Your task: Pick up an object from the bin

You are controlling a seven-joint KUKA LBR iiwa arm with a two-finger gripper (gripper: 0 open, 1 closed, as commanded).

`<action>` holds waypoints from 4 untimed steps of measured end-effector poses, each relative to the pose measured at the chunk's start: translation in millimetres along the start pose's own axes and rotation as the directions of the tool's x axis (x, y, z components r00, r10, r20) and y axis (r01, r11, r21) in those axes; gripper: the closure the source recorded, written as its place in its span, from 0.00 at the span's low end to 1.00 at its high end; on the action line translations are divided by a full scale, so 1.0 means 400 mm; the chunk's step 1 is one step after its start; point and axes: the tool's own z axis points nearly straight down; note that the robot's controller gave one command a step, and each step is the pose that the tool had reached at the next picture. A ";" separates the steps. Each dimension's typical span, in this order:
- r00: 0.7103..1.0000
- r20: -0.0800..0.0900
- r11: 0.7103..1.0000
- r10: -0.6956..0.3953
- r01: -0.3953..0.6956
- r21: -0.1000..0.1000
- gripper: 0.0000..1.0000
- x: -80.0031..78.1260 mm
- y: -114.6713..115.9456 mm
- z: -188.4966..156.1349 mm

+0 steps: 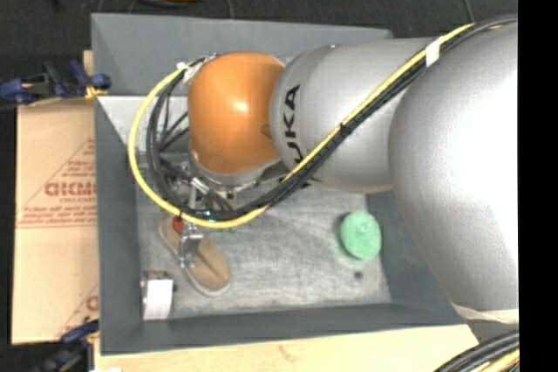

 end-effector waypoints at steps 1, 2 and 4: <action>1.000 0.008 1.000 0.003 -0.003 -0.002 0.00 -0.005 -0.002 -0.011; 0.983 0.014 0.983 -0.185 0.185 -0.004 1.00 -0.124 -0.099 0.215; 0.984 0.009 0.984 -0.177 0.177 -0.001 1.00 -0.117 -0.108 0.149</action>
Offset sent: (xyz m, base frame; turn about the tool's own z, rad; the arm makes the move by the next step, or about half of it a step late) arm 0.0446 -0.0421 -0.0957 -0.1884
